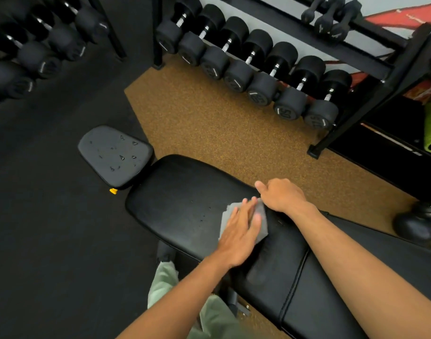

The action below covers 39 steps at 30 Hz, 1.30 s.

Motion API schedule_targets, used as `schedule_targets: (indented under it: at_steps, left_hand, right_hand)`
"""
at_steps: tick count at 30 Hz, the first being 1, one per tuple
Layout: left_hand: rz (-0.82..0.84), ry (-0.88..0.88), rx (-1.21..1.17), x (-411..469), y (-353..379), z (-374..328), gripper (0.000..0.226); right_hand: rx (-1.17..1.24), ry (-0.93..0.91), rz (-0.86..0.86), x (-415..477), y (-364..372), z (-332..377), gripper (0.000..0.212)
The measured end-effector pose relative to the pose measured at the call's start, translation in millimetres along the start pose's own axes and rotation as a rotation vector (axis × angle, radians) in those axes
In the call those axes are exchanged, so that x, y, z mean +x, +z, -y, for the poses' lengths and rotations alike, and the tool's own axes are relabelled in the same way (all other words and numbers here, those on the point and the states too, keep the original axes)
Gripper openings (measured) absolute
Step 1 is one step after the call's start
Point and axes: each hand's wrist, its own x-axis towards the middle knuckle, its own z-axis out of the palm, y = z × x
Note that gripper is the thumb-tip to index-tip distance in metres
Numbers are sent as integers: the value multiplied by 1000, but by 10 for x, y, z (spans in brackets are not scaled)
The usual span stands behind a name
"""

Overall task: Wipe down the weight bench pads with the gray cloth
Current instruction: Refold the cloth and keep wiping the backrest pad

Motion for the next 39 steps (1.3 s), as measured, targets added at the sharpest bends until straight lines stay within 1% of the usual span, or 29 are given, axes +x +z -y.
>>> schedule_targets:
  at_steps: [1,2,4,6,9,15,19,20,24,26,29,32,33,35,37,39]
  left_hand:
    - [7,17,-32,151,-41,-14,60]
    - [16,47,-15,295,-67,5,57]
    - [26,114,119,526,-92,93,54]
    - [30,135,224,727,-129,183,54]
    - [46,104,285,1003,-293,301,53]
    - [64,29,355,1640,-776,867,51]
    - [89,2,454,1975,-1038,1014,33]
    - [94,0,480,2057,-1084,1054,33]
    - [115,16,592,2299,-1294,1203,46]
    - [124,36,663,2382,-1380,1241,44]
    - [133,-23,728,2498,-1450,1286,39]
    - [151,-87,715,2488,-1397,1176,38]
    - [157,-66,713,2426,-1345,1085,39]
    - [181,29,719,2223,-1197,810,39]
    - [244,132,715,1993,-999,483,39]
    - [280,162,675,1778,-795,221,41]
  right_hand:
    - [17,29,-6,19,-8,23,65]
    - [38,61,-19,44,-11,47,66]
    - [65,126,-58,86,-10,107,64]
    - [70,164,-91,132,13,168,67]
    - [66,182,-72,209,75,281,64]
    - [20,217,-16,368,206,528,51]
    - [17,274,-29,456,254,634,45]
    - [15,286,-34,477,271,659,44]
    - [41,321,-34,570,332,725,42]
    - [69,346,-33,602,354,709,42]
    - [92,360,-29,587,385,680,43]
    - [130,361,-51,517,378,674,43]
    - [154,359,-79,487,363,673,42]
    - [196,351,-164,421,321,683,39]
    - [220,340,-254,367,279,679,37]
    - [250,318,-330,295,221,666,36]
